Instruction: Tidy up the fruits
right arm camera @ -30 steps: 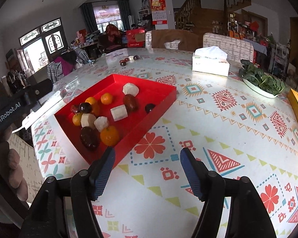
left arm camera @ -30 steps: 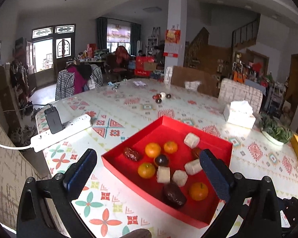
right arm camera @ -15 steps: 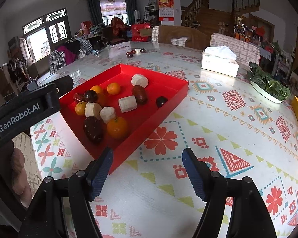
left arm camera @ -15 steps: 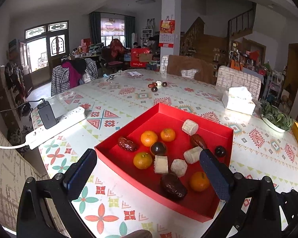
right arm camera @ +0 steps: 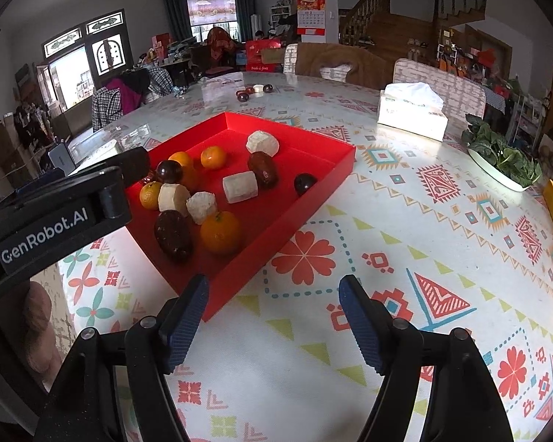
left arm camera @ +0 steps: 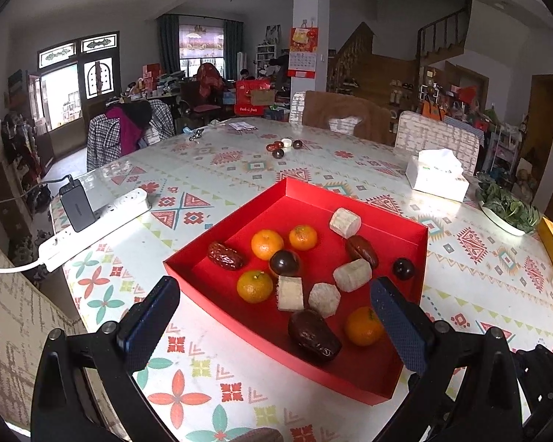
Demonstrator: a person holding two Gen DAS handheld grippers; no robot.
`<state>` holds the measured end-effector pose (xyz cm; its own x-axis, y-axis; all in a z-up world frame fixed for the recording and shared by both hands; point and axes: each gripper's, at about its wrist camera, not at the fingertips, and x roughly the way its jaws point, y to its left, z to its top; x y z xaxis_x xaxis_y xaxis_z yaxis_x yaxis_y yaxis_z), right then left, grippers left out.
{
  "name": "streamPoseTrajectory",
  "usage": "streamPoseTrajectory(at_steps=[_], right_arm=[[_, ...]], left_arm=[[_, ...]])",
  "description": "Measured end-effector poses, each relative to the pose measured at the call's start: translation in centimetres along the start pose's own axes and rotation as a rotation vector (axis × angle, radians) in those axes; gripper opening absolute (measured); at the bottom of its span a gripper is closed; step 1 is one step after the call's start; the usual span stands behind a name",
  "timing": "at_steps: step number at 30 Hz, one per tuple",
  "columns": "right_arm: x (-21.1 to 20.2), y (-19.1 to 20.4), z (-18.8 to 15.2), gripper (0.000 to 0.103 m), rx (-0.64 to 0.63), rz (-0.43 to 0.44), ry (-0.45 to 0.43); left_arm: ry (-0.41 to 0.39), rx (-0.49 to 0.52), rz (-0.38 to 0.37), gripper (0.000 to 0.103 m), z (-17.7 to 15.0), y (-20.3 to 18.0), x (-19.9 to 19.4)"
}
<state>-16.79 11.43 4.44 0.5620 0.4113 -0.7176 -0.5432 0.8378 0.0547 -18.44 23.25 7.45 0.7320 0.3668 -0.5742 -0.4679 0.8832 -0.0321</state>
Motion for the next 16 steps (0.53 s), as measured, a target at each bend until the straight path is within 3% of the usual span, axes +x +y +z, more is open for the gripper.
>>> streamPoseTrajectory(at_steps=[16], right_arm=[[-0.34,0.11,0.42,0.081,-0.007,0.006,-0.016]], left_arm=[[-0.001,0.012,-0.014,0.103,0.17,-0.43,-0.57]])
